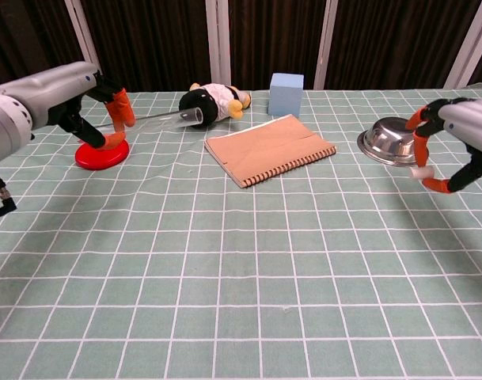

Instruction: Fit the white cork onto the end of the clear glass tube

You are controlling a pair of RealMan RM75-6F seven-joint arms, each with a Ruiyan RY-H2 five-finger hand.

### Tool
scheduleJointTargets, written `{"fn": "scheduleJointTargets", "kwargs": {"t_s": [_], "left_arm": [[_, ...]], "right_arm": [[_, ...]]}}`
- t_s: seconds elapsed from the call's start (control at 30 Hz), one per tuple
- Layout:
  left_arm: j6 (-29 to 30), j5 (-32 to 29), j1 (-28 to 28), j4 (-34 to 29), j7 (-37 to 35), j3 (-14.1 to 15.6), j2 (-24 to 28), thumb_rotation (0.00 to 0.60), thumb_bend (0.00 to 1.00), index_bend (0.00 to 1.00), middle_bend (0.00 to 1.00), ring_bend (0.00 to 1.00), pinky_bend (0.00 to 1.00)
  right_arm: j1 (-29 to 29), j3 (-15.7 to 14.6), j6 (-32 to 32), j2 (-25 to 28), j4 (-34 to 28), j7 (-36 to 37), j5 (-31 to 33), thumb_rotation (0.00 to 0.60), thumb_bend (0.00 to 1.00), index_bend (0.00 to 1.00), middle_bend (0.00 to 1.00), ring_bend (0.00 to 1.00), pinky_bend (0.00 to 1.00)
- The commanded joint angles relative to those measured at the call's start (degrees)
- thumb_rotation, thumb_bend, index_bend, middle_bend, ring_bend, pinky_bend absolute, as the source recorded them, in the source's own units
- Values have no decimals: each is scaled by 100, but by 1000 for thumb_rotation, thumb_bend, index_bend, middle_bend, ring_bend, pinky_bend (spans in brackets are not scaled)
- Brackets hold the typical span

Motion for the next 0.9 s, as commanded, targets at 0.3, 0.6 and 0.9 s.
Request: {"fn": "scheduleJointTargets", "kwargs": {"t_s": [0.3, 0.6, 0.9], "left_arm": [[350, -585, -243, 360, 212, -314, -1028, 600, 717, 503, 470, 84, 0], [495, -598, -307, 494, 181, -433, -1378, 600, 724, 503, 476, 85, 0], [508, -7, -247, 846, -504, -383, -1627, 600, 725, 502, 477, 85, 0]], "right_arm": [[315, 342, 635, -27, 21, -295, -820, 600, 390, 586, 187, 0, 0], [626, 255, 639, -152, 234, -631, -1429, 600, 390, 586, 187, 0, 0], [838, 164, 724, -469, 676, -756, -1895, 600, 391, 586, 187, 0, 0]]}}
